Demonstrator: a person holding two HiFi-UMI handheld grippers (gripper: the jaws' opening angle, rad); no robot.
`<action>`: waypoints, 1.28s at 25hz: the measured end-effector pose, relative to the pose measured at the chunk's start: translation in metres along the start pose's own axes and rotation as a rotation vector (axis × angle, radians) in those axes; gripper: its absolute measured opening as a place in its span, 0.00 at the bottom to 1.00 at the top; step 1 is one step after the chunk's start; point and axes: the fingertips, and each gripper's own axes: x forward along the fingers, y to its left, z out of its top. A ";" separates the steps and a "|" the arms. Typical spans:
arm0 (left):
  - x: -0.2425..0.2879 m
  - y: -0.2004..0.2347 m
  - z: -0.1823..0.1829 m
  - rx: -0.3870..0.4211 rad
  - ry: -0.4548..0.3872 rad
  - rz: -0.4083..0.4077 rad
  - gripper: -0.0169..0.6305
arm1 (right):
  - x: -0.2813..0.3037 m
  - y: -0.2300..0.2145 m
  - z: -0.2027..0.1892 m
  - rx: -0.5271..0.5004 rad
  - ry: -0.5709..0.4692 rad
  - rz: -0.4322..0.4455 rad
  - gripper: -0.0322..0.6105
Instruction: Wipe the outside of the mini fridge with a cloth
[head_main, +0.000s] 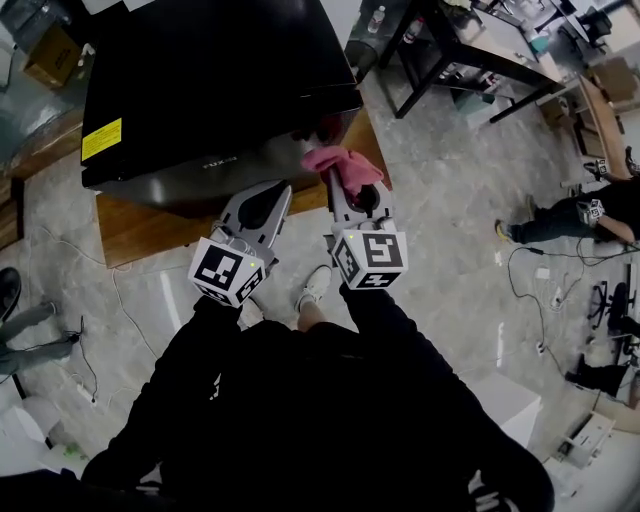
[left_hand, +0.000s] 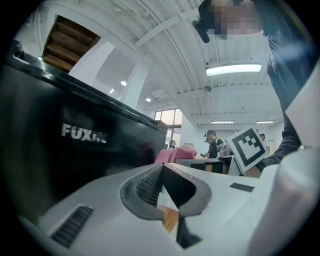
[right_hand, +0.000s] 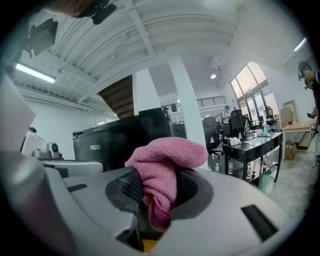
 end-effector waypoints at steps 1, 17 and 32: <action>-0.009 0.005 0.000 0.001 0.000 0.009 0.04 | -0.002 0.012 -0.001 -0.006 0.001 0.011 0.23; -0.191 0.115 -0.101 0.077 0.095 0.216 0.04 | 0.028 0.224 -0.135 -0.107 0.162 0.216 0.23; -0.256 0.224 -0.195 -0.013 0.194 0.345 0.04 | 0.103 0.322 -0.260 -0.167 0.297 0.244 0.24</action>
